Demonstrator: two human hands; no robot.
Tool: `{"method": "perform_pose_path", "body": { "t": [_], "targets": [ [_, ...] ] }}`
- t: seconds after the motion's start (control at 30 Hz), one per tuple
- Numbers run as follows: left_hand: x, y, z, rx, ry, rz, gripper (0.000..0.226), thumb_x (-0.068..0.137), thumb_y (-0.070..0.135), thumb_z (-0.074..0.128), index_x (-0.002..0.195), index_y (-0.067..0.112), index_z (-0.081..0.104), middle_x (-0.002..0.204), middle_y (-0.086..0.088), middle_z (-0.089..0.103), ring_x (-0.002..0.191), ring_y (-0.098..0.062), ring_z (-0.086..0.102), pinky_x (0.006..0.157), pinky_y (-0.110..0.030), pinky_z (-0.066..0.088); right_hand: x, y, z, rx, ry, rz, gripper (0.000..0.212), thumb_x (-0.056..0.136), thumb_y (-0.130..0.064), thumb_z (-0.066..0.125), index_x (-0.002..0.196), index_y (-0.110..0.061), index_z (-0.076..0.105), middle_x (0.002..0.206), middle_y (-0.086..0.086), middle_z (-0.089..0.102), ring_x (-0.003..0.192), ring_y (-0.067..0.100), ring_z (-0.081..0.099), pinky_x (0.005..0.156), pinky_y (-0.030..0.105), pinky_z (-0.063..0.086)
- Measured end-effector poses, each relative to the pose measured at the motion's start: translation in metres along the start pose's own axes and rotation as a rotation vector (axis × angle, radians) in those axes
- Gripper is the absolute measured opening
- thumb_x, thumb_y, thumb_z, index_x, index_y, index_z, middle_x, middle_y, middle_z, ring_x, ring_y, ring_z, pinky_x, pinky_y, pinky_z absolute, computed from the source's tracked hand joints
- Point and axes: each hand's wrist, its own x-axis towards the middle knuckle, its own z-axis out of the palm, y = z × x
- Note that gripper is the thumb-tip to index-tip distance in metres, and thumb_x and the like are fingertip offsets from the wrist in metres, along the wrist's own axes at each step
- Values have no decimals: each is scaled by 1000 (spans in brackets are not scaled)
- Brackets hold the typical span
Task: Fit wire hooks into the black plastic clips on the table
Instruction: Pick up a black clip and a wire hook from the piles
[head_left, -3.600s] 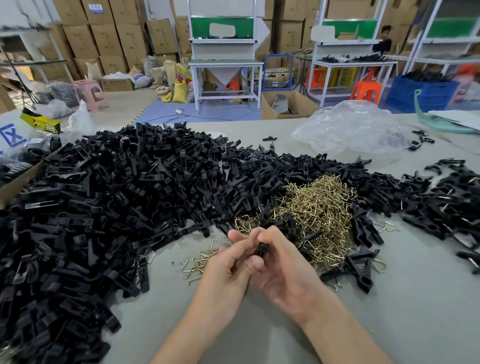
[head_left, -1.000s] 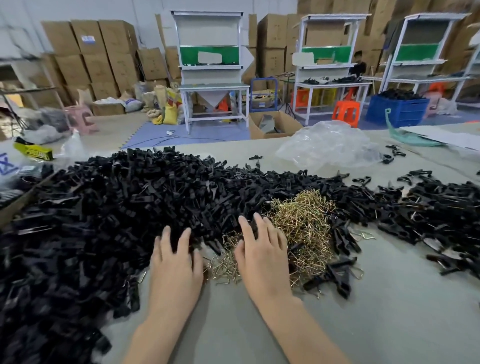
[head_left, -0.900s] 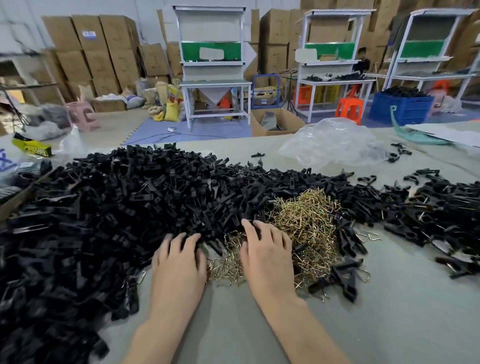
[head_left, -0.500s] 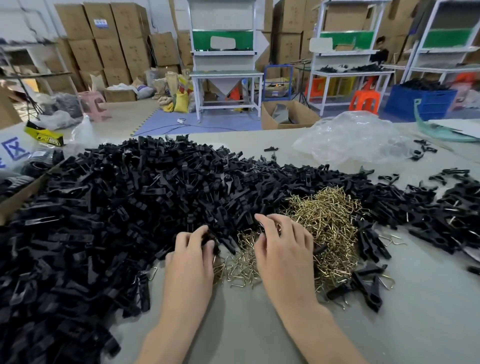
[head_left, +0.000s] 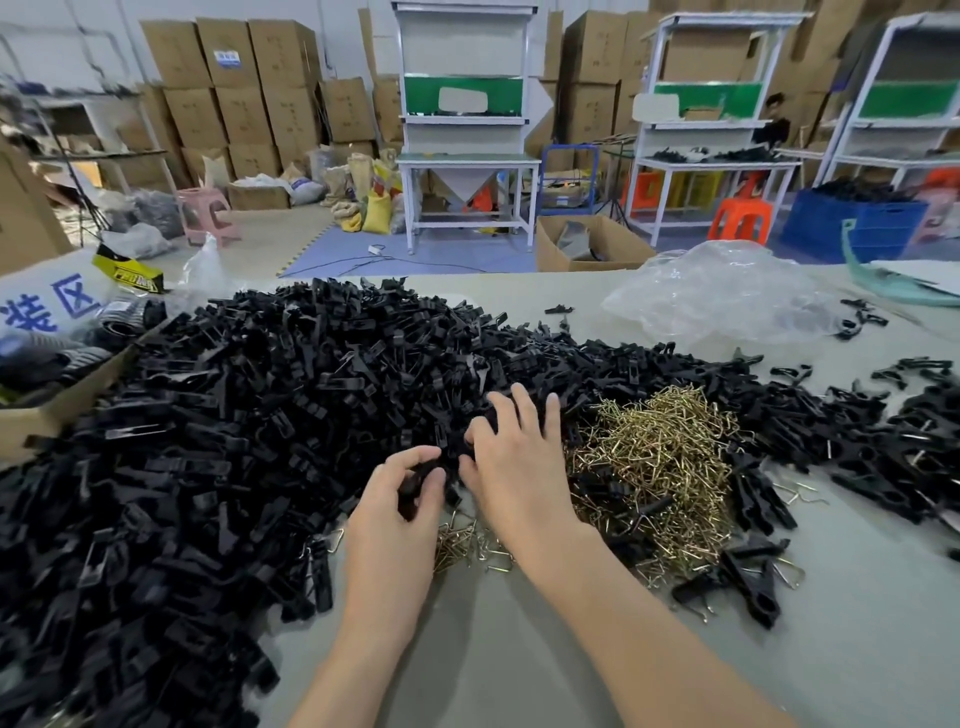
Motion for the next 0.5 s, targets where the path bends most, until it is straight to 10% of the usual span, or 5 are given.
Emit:
{"method": "perform_pose_path", "body": {
  "t": [0.17,0.3,0.5],
  "targets": [
    [-2,1,-1,-121,63,15,18,94,33,66,102,49,65,86,20,63,48,-4,44,49,-15,39,-14,1,-2,47,175,-19,21,96,-31,51,104,-21,69,102,-2,67,105,23,60,114,46,35],
    [-10,4,-4,-165,93,19,14,94,39,62,106,47,64,81,11,67,47,-9,48,45,-23,42,-20,7,-13,110,53,-44,29,104,-34,41,119,-22,62,110,-3,66,104,22,58,106,35,35],
    [-31,12,-5,-197,-18,55,24,101,50,43,119,50,59,67,9,54,52,-4,43,50,-14,38,-52,13,-38,1035,57,256,27,99,-25,61,126,-30,57,102,-1,60,85,4,58,78,18,47]
  ]
}}
